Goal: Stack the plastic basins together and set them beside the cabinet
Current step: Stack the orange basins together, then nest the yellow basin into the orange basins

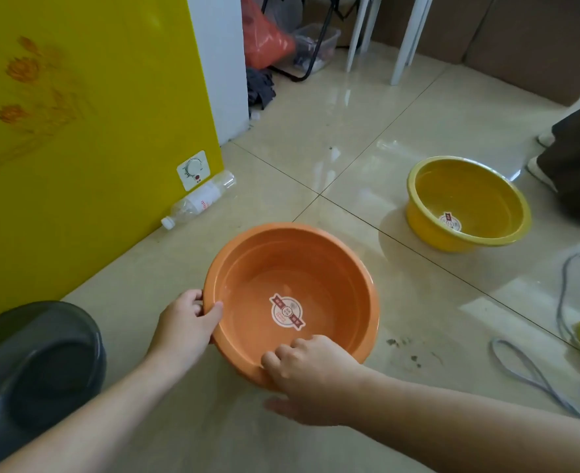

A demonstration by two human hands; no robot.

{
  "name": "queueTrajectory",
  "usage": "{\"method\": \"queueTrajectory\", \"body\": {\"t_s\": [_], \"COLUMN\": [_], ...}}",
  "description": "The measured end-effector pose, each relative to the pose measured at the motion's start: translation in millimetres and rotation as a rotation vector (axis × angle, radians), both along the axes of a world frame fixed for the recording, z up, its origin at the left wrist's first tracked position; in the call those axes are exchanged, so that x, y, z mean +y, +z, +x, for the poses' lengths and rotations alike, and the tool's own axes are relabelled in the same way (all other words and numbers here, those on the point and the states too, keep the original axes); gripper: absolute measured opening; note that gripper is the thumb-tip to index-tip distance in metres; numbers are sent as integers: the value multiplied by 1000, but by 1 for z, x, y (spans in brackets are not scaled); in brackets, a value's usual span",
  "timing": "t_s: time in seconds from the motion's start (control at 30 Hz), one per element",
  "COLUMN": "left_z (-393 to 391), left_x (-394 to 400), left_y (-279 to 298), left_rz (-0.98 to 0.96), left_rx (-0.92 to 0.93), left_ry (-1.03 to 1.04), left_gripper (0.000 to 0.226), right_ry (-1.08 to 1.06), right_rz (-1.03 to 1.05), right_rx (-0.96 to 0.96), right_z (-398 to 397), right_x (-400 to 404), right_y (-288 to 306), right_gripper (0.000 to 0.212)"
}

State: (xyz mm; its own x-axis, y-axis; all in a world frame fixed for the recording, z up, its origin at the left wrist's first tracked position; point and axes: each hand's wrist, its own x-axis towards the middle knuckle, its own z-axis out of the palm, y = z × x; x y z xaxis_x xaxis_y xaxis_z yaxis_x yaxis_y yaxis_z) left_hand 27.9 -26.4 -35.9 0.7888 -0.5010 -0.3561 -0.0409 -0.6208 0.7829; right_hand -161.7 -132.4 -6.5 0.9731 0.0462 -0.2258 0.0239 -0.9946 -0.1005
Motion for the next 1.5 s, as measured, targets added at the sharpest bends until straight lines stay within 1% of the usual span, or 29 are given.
{"method": "queueTrajectory", "body": {"t_s": [0.03, 0.07, 0.13, 0.2, 0.27, 0.3, 0.33, 0.4, 0.43, 0.5, 0.57, 0.6, 0.63, 0.67, 0.73, 0.8, 0.83, 0.87, 0.93, 1.0, 1.07, 1.17, 1.23, 1.33, 1.4, 1.43, 1.47, 1.5], "left_z": [-2, -4, -5, -4, -4, -4, -5, -5, -4, -6, -7, -8, -10, -12, -19, -21, -20, -17, -13, -12, -10, -10, -11, -7, 2, 5, 8, 9], "left_x": [1, 1, 0, 0, -1, 0, -1, 0, 0, -1, -4, -7, -10, -14, -20, -19, -18, -16, -12, -10, -8, -8, -8, -1, 9, 14, 20, 24], "left_y": [-4, -7, -10, -13, -15, -16, -17, -24, -30, -36, -36, -34, -32, -29, -26, -25, -25, -26, -28, -32, -36, -31, -19, -8, -11, -13, -15, -14], "left_rz": [23, 45, 78, 124, 207, 253, 298, 340, 337, 313, 309, 307, 298, 285, 245, 223, 233, 244, 263, 277, 279, 252, 225, 224, 278, 297, 296, 294], "left_rx": [6, 5, -31, -124, -271, -312, -316, -246, -175, -54, -32, -31, -26, 0, 109, 175, 189, 205, 228, 200, 155, 164, 177, 181, 139, 113, 90, 68], "left_ry": [0, 1, -2, -22, -63, -79, -89, -98, -89, -64, -25, -4, 16, 36, 89, 146, 153, 133, 59, 19, -14, -55, -94, -175, -218, -214, -200, -181], "left_gripper": [8, 9, 11, 11, 11, 11, 16, 36, 44, 55, 62, 64, 66, 68, 74, 78, 75, 65, 38, 24, 20, 15, 15, 19, 37, 50, 54, 50], "right_ry": [-7, -30, -129, -300, -459, -523, -582, -687, -737, -846, -965, -1024, -1086, -1143, -1203, -1165, -1124, -1087, -1018, -933, -792, -528, -362, -172, -68, -32, -2, -7], "right_rz": [55, 99, 114, 57, -60, -123, -187, -309, -362, -422, -427, -409, -367, -323, -289, -307, -313, -303, -274, -251, -244, -191, -173, -95, -67, -71, -79, -75], "right_rx": [-52, -108, -218, -269, -264, -256, -246, -204, -154, -62, -16, -5, 5, 7, 16, -28, -52, -84, -167, -237, -359, -543, -549, -472, -412, -388, -385, -397], "right_z": [-2, -5, -10, -17, -31, -40, -50, -68, -75, -82, -84, -84, -85, -85, -90, -92, -91, -88, -79, -66, -52, -32, -22, -16, -14, -14, -15, -15], "right_x": [-6, -15, -44, -91, -147, -175, -201, -249, -269, -302, -328, -338, -346, -352, -358, -352, -348, -343, -332, -318, -289, -222, -165, -95, -62, -50, -40, -33], "right_y": [5, 11, 16, 12, 1, -5, -11, -24, -30, -42, -58, -68, -76, -83, -90, -94, -95, -93, -82, -58, -23, 35, 61, 63, 51, 45, 38, 32], "right_gripper": [47, 51, 45, 33, 27, 24, 23, 25, 32, 53, 74, 80, 79, 71, 50, 35, 28, 24, 23, 14, 14, 18, 22, 26, 24, 18, 10, 19]}}
